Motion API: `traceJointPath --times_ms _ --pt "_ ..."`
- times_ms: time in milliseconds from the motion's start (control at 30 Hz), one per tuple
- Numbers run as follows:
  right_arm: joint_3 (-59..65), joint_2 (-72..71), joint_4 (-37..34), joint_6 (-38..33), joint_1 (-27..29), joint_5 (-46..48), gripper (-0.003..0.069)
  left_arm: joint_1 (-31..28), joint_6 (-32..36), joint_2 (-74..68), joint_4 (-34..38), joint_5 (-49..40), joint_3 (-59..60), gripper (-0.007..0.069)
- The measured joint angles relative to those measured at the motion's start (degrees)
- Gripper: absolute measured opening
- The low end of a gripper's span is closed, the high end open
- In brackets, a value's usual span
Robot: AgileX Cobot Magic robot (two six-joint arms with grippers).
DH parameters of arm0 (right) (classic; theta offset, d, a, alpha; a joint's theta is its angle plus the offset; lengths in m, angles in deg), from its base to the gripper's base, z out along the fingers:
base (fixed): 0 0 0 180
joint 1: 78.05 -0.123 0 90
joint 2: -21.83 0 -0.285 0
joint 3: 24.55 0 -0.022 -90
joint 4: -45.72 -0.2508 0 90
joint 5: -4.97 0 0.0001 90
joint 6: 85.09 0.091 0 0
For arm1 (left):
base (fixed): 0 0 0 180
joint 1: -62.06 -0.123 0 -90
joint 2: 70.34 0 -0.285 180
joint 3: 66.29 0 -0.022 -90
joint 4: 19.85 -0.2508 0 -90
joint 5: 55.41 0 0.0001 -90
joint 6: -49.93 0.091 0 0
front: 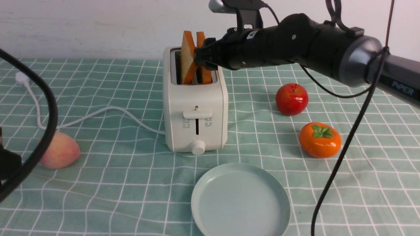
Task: Take toasted bread from bread machine on blue coffee table place on plate.
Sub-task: 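Grasp the toast slice in the toaster and pull it up out of the slot with the right gripper, then place the held slice of bread on top of the slice on the plate with the right gripper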
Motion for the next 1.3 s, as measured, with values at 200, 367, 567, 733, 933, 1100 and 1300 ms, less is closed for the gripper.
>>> traceJointPath --times_ms 200,367,567,733,933,1100,1300 --pt "0.0 -0.36 0.06 0.0 0.0 1.85 0.0175 0.0 0.0 0.0 0.0 0.0 0.0 0.0232" --pt "0.0 -1.36 0.01 0.0 0.29 2.88 0.0076 0.0 0.0 0.0 0.0 0.07 0.0 0.0236" --pt "0.0 -5.69 0.01 0.0 0.48 3.54 0.0077 0.0 0.0 0.0 0.0 0.48 0.0 0.0237" --pt "0.0 -16.22 2.04 -0.18 2.72 9.02 0.0077 0.0 0.0 0.0 0.0 0.48 0.0 0.0237" --pt "-0.59 -25.23 8.4 3.49 9.6 26.63 0.0077 0.0 0.0 0.0 0.0 1.01 0.0 0.0237" --pt "4.14 -24.98 7.36 9.15 11.6 43.44 0.0077 0.0 0.0 0.0 0.23 4.4 0.0 0.0237" --pt "23.65 -22.86 -11.2 -0.14 8.91 44.92 0.0077 0.0 0.0 -0.07 0.56 6.48 0.0 0.0237"
